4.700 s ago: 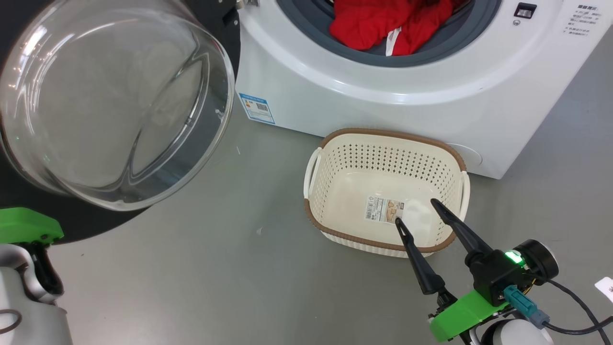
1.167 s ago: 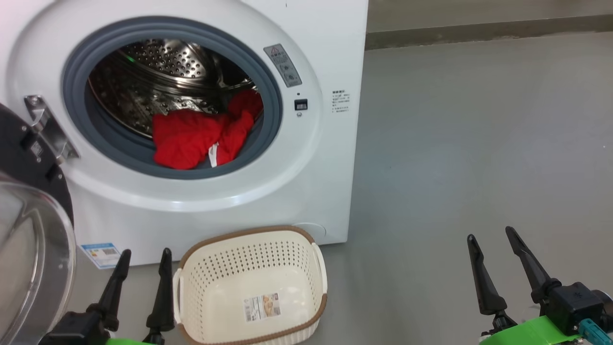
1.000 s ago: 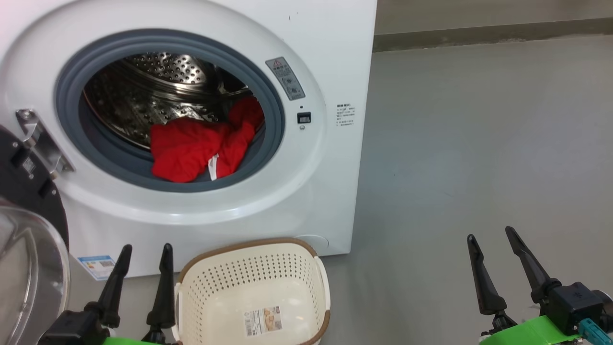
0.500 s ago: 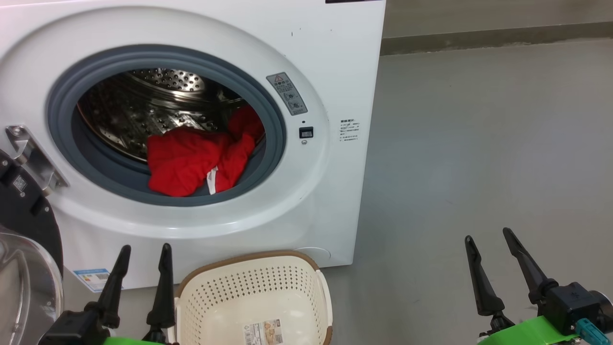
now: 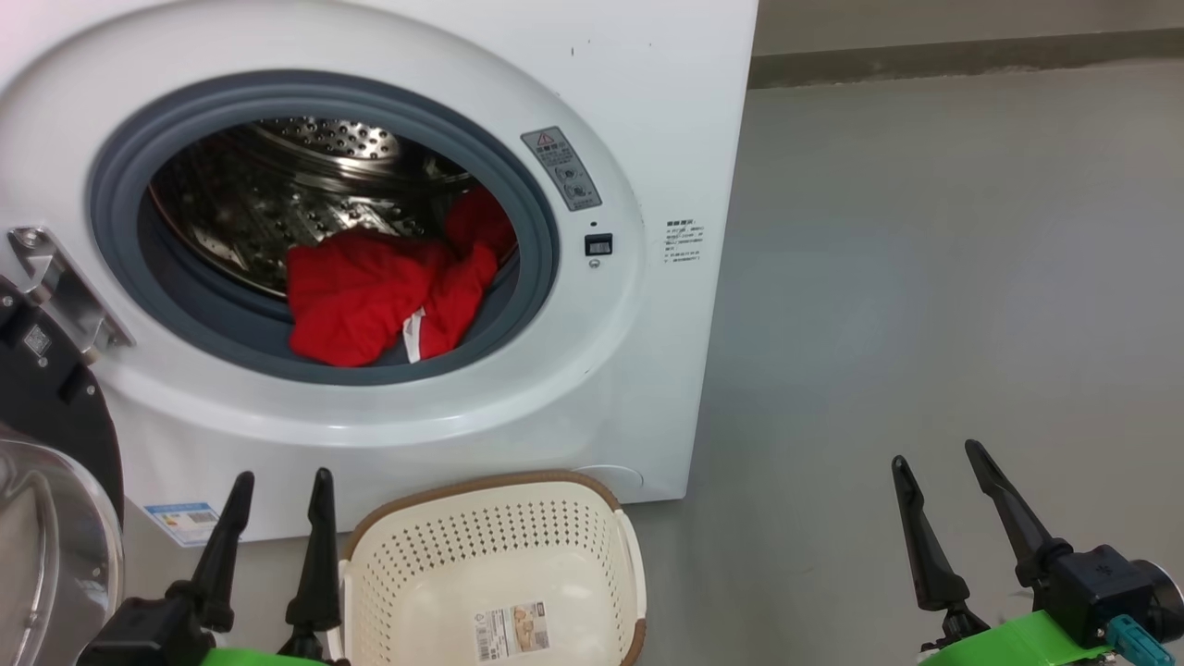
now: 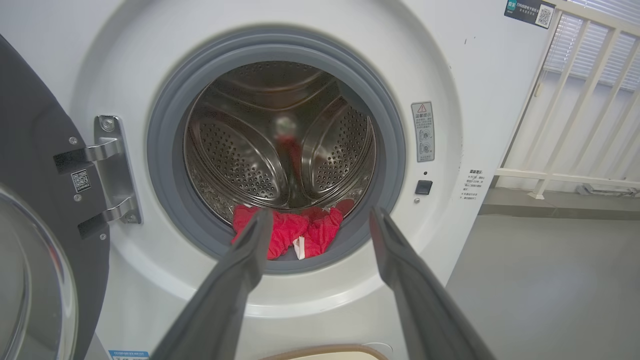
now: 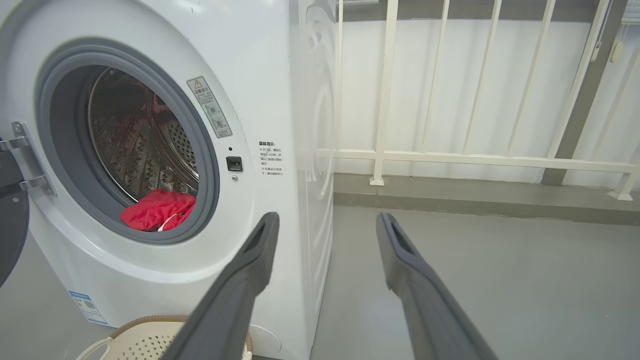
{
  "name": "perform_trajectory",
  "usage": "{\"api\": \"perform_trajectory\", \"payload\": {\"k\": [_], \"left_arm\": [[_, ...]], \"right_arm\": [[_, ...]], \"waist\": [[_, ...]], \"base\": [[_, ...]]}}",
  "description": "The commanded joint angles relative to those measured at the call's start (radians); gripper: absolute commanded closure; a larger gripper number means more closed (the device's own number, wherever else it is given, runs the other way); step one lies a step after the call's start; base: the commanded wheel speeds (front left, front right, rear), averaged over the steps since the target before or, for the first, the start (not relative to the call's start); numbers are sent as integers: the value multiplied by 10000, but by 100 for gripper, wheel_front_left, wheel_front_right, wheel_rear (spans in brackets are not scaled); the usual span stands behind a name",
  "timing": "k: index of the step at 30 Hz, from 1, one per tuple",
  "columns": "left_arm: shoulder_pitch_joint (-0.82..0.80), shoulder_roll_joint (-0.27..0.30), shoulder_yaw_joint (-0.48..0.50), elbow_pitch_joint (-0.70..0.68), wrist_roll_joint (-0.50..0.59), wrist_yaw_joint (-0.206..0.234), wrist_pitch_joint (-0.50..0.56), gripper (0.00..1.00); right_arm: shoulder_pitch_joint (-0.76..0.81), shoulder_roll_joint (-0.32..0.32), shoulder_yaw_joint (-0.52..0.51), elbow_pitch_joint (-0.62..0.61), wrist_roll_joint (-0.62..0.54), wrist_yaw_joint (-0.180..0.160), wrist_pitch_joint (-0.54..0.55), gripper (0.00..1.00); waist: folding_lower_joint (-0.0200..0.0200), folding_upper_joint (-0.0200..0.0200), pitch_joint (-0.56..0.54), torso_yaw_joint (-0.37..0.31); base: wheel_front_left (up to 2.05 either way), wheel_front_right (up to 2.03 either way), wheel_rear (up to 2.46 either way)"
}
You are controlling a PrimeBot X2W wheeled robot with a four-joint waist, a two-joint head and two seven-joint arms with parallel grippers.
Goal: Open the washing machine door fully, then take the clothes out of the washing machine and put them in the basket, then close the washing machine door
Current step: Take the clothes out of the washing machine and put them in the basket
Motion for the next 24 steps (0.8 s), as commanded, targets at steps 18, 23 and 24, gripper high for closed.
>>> {"api": "perform_trajectory", "payload": {"k": [18, 23, 24], "left_arm": [[-1845, -277, 135, 421, -484, -66, -179, 0], [-2699, -356, 206, 782, -195, 92, -205, 0], [-2871, -370, 219, 842, -150, 99, -206, 0]], "right_arm": [[-918, -102, 436, -395, -214, 48, -63, 0], [-1224, -102, 487, -459, -268, 48, -63, 0], [-1281, -102, 497, -467, -282, 48, -63, 0]], "waist": [[0, 0, 1590, 342], [0, 0, 2260, 369], [0, 0, 2372, 370]], "base": [[0, 0, 0], [0, 0, 0], [0, 0, 0]]}}
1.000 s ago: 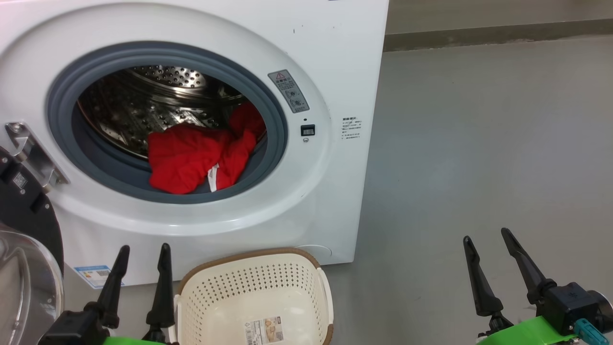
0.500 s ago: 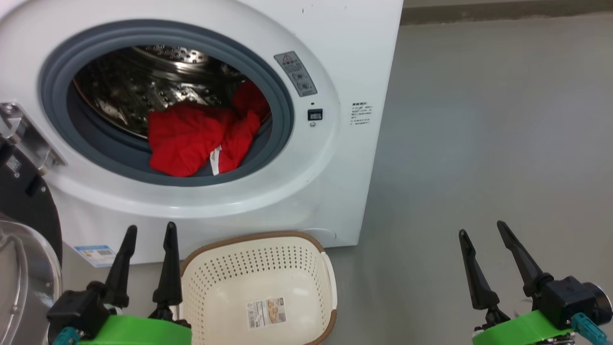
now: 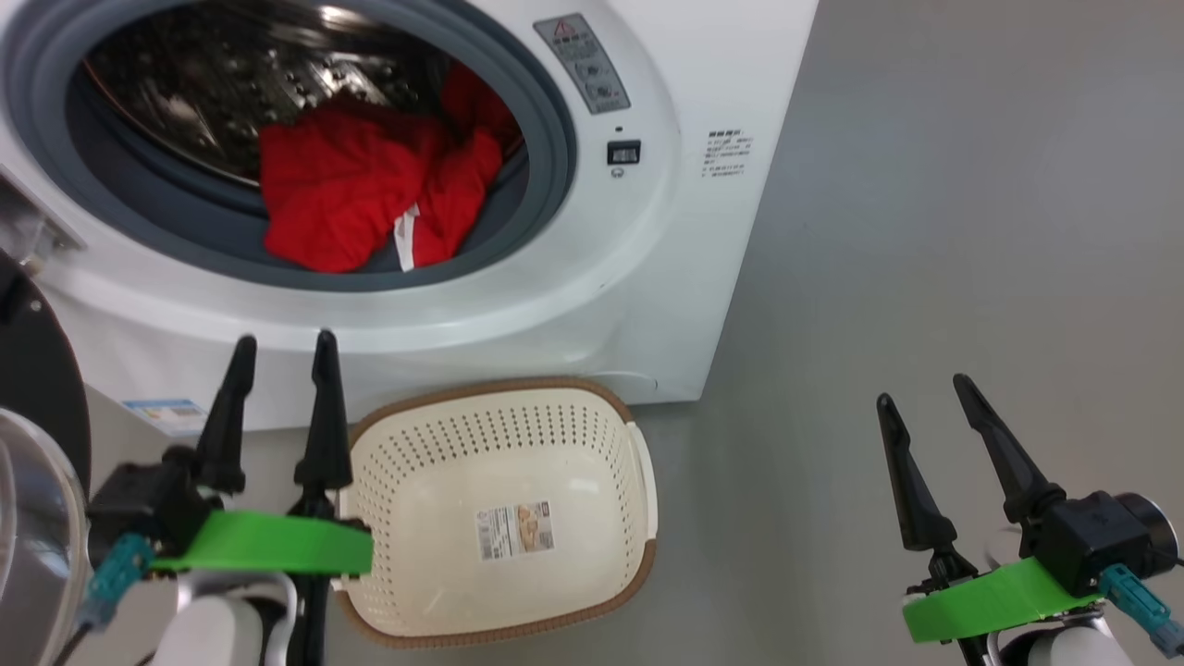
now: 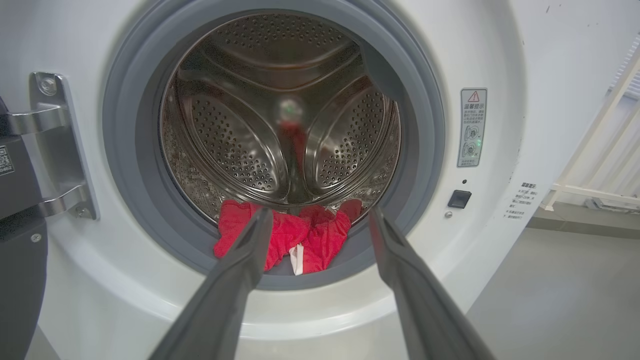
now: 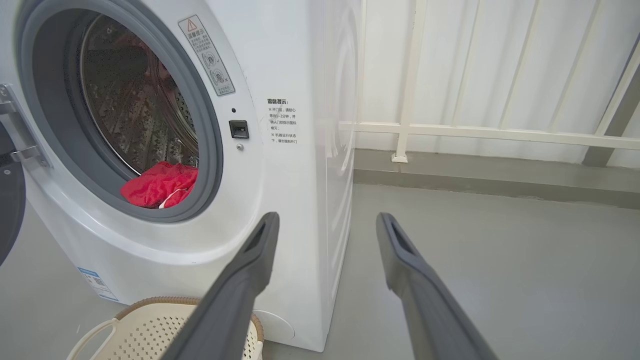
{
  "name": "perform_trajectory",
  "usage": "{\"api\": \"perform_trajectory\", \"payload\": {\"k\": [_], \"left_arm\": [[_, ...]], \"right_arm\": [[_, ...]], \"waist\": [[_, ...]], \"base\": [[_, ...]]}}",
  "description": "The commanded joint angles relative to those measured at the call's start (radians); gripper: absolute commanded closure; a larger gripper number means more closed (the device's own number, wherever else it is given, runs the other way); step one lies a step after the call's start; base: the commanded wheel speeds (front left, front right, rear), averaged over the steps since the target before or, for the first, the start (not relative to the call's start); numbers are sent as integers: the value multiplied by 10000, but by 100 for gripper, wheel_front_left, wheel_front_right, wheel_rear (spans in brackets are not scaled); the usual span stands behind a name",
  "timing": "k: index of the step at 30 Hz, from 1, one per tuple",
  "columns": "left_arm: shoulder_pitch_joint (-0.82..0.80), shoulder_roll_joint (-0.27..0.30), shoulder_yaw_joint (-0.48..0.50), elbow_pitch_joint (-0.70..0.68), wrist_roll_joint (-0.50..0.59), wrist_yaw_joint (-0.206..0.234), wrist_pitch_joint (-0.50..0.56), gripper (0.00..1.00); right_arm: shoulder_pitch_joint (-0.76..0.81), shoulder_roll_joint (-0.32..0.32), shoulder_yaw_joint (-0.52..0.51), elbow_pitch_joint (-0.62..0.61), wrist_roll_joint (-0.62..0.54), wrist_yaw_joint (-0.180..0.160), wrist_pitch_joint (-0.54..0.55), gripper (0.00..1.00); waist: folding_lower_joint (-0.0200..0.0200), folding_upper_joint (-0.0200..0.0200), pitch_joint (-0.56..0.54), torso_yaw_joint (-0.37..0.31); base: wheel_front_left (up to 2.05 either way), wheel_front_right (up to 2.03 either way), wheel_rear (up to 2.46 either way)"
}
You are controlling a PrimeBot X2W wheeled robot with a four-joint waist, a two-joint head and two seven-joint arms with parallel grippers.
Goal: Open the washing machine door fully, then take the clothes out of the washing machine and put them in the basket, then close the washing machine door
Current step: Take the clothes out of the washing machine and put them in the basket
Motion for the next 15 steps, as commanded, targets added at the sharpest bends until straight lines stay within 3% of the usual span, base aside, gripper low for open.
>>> {"api": "perform_trajectory", "payload": {"k": [1, 15], "left_arm": [[-459, 121, 366, -160, 192, 100, -117, 0], [-2860, 64, 719, 937, 675, 202, -121, 0]], "right_arm": [[-357, -99, 280, -297, -150, 48, -63, 0], [-1040, -234, 511, -422, -113, 48, -63, 0]], "waist": [[0, 0, 446, 34], [0, 0, 1945, -185]], "base": [[0, 0, 0], [0, 0, 0]]}}
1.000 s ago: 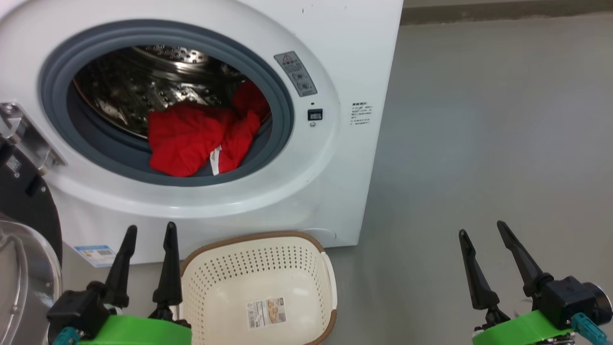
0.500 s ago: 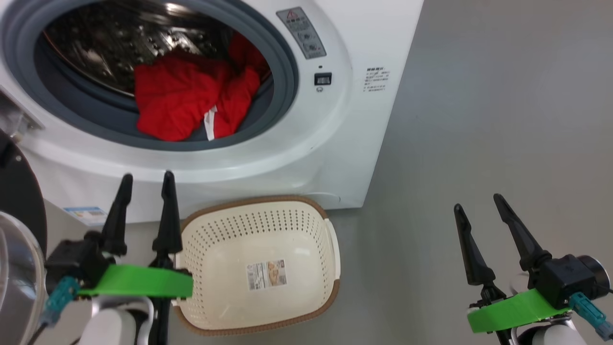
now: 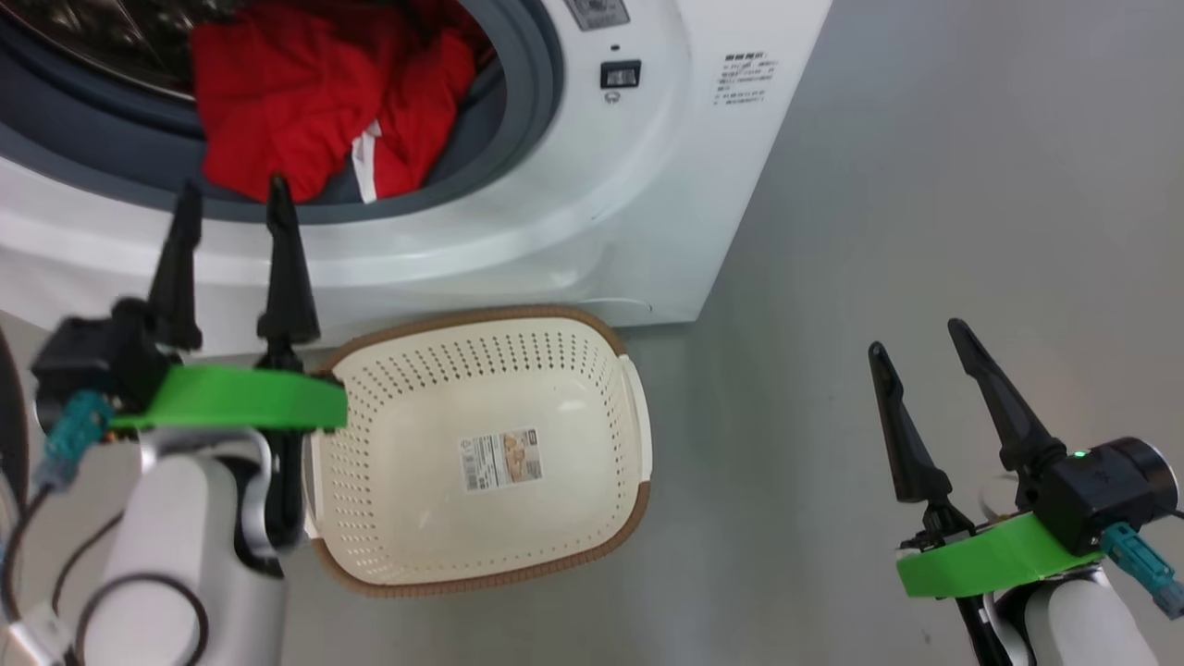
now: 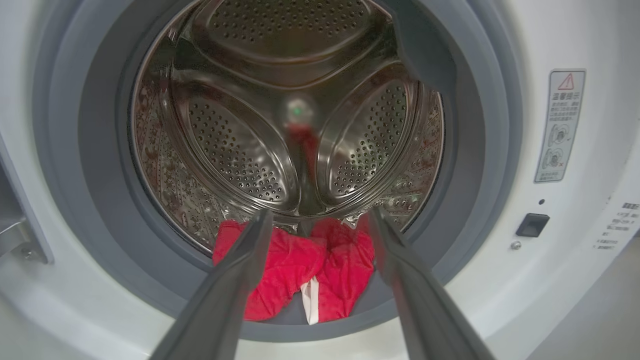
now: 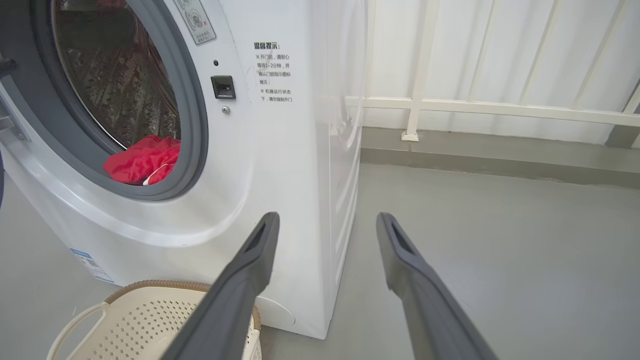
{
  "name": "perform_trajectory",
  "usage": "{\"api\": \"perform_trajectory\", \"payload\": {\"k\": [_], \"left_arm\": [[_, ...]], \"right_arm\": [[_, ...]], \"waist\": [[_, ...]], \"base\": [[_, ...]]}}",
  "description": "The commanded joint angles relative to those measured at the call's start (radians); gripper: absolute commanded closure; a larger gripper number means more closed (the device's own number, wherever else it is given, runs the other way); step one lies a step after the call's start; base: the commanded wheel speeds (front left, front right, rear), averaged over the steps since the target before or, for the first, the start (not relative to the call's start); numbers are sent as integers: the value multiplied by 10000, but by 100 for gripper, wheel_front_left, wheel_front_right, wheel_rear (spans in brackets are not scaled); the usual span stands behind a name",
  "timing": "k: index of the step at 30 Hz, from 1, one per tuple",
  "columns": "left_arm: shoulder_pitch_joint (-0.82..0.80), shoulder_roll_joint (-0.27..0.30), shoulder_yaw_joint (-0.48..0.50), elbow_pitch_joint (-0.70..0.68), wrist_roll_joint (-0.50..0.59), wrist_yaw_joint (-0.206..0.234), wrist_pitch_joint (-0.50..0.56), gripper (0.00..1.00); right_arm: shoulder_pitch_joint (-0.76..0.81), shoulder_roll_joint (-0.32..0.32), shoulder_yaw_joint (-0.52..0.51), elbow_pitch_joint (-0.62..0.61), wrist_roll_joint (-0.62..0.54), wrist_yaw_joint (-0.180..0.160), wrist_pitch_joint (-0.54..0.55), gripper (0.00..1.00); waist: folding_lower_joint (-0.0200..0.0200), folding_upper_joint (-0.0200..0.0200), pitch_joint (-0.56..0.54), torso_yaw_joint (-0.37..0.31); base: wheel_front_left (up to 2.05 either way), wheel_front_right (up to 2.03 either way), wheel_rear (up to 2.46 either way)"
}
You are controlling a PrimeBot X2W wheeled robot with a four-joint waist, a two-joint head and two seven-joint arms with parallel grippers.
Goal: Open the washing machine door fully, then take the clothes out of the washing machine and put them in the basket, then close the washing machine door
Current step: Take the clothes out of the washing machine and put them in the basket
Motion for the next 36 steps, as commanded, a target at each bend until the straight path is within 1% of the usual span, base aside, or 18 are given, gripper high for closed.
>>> {"api": "perform_trajectory", "payload": {"k": [1, 6, 14, 19, 27, 31, 36], "left_arm": [[-595, 252, 392, 9, 162, 49, -119, 0], [-1356, 259, 501, 486, 197, 60, -119, 0], [-2990, 320, 651, 1681, 247, -8, -120, 0], [-4016, 412, 692, 2607, 391, 29, -120, 0], [-5459, 708, 552, 4521, 711, 326, -49, 0], [-6084, 950, 421, 5573, 923, 630, 397, 0], [-6736, 1206, 324, 6735, 994, 821, 1206, 0]], "right_arm": [[-318, -112, 301, -321, -84, 48, -63, 0], [-505, -190, 348, -343, -72, 48, -63, 0], [-804, -332, 483, -387, -86, 48, -63, 0], [-1018, -440, 525, -422, -109, 48, -63, 0], [-1280, -501, 685, -389, -108, 48, -63, 0], [-1341, -468, 622, -334, -156, 48, -63, 0], [-1394, -417, 666, -283, -190, 48, -63, 0]], "waist": [[0, 0, 543, -99], [0, 0, 924, -142], [0, 0, 1669, -160], [0, 0, 2100, -197], [0, 0, 2505, -354], [0, 0, 2568, -463], [0, 0, 2572, -616]], "base": [[0, 0, 0], [0, 0, 0], [0, 0, 0], [0, 0, 0], [0, 0, 0], [0, 0, 0], [0, 0, 0]]}}
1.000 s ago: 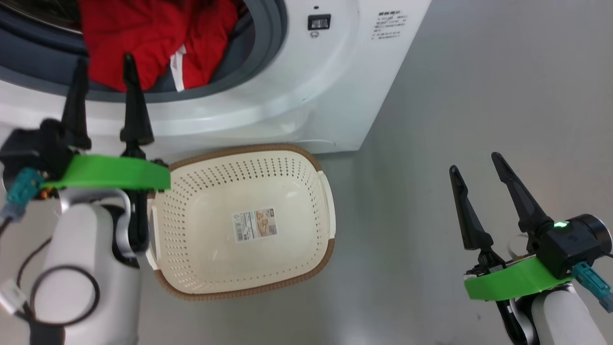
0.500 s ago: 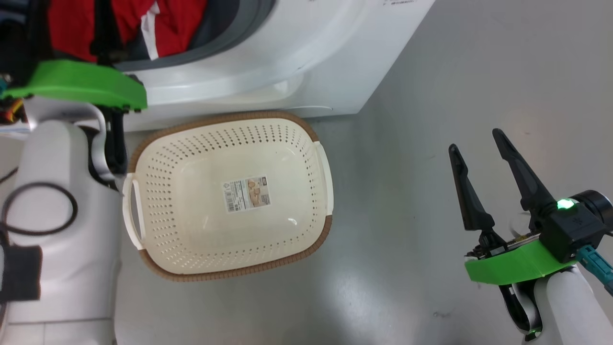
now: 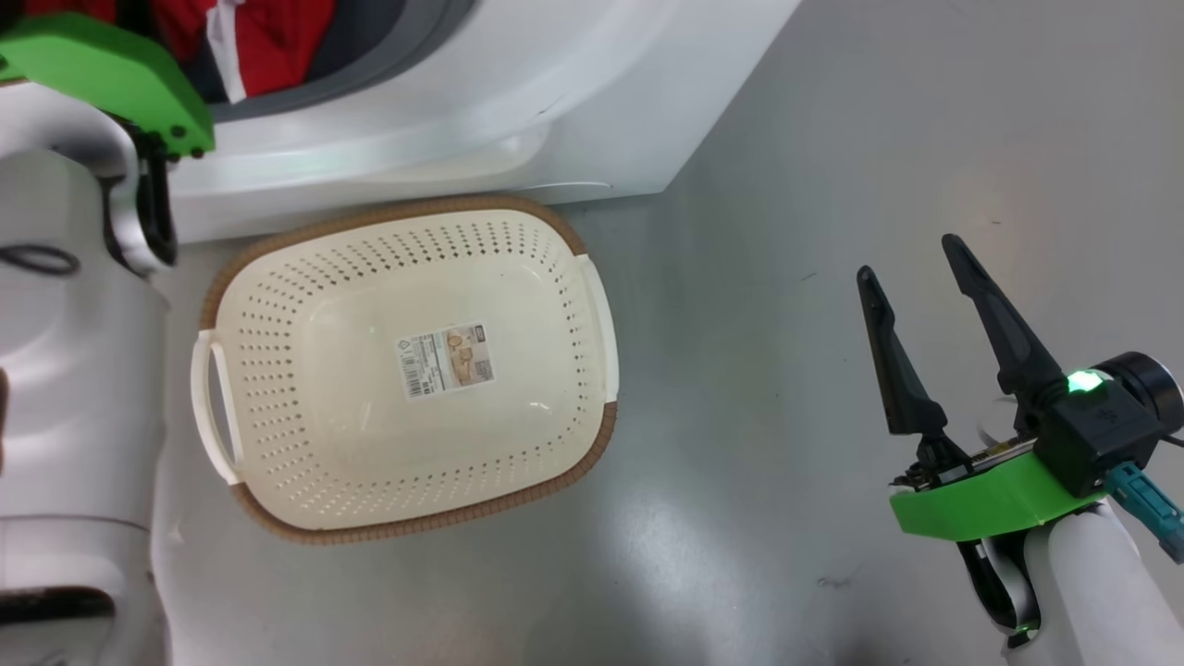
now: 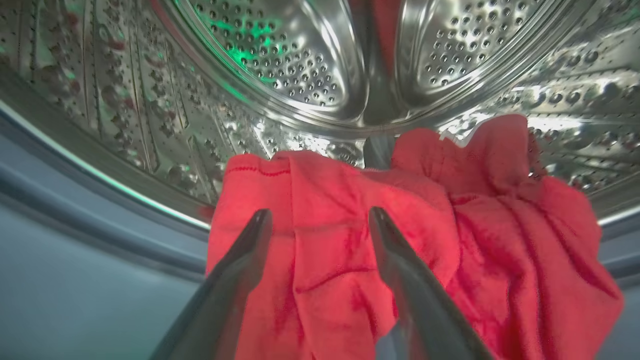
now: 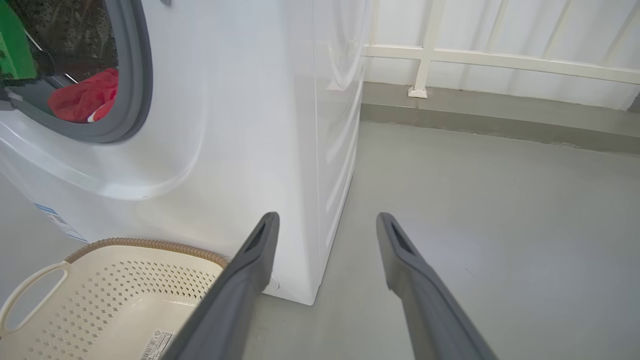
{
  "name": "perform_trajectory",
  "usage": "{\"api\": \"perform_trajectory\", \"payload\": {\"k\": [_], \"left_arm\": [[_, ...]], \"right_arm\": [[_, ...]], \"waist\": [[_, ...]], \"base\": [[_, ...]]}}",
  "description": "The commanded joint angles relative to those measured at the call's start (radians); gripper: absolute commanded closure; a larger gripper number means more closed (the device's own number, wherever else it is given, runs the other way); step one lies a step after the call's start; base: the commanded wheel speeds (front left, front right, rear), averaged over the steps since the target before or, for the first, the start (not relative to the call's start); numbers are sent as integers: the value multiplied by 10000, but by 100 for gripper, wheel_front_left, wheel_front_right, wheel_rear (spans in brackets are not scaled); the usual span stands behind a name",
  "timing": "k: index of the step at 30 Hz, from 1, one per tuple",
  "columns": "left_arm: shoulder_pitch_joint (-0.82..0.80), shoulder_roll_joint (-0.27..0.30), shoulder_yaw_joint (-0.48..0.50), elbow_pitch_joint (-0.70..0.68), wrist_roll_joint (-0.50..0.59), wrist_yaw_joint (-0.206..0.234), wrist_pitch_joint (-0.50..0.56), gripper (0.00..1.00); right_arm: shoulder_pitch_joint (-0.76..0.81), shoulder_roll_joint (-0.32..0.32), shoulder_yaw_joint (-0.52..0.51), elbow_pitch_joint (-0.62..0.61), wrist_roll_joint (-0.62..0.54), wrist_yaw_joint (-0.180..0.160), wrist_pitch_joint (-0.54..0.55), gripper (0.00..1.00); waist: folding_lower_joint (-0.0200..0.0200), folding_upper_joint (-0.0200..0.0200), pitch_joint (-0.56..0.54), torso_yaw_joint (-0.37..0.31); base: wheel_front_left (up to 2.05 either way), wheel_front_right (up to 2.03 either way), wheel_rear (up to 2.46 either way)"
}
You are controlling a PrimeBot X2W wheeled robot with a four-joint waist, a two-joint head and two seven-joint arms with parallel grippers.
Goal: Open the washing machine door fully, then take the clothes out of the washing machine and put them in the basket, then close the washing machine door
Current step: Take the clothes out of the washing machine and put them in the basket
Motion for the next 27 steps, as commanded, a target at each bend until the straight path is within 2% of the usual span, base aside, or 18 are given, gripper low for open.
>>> {"api": "perform_trajectory", "payload": {"k": [1, 8, 20, 21, 22, 23, 27], "left_arm": [[-205, 578, 90, 94, 62, 125, 249, 0], [-682, 950, -92, 1421, 167, 343, 1425, 0], [-922, 1327, -352, 2376, 197, 195, 1849, 0], [-934, 1334, -390, 2420, 205, 157, 1869, 29], [-947, 1331, -414, 2447, 199, 120, 1853, 84], [-955, 1322, -461, 2471, 213, 71, 1837, 100], [-1011, 1334, -544, 2406, 186, -113, 1400, 100]], "right_arm": [[-41, -3, 237, -177, -153, 48, -63, 0], [-43, 39, 455, -100, -66, 48, -63, 0], [-49, 47, 711, -56, 93, 48, -63, 0], [-59, 47, 723, -51, 104, 48, -63, 0], [-70, 47, 731, -47, 115, 48, -63, 0], [-83, 49, 737, -41, 126, 48, -63, 0], [-142, 60, 758, -2, 159, 48, -63, 0]], "waist": [[0, 0, -21, -76], [0, 0, -96, -339], [0, 0, -38, -634], [0, 0, -27, -646], [0, 0, -15, -655], [0, 0, -6, -660], [0, 0, 11, -666]], "base": [[0, 0, 0], [0, 0, 0], [0, 0, 0], [0, 0, 0], [0, 0, 0], [0, 0, 0], [0, 0, 0]]}}
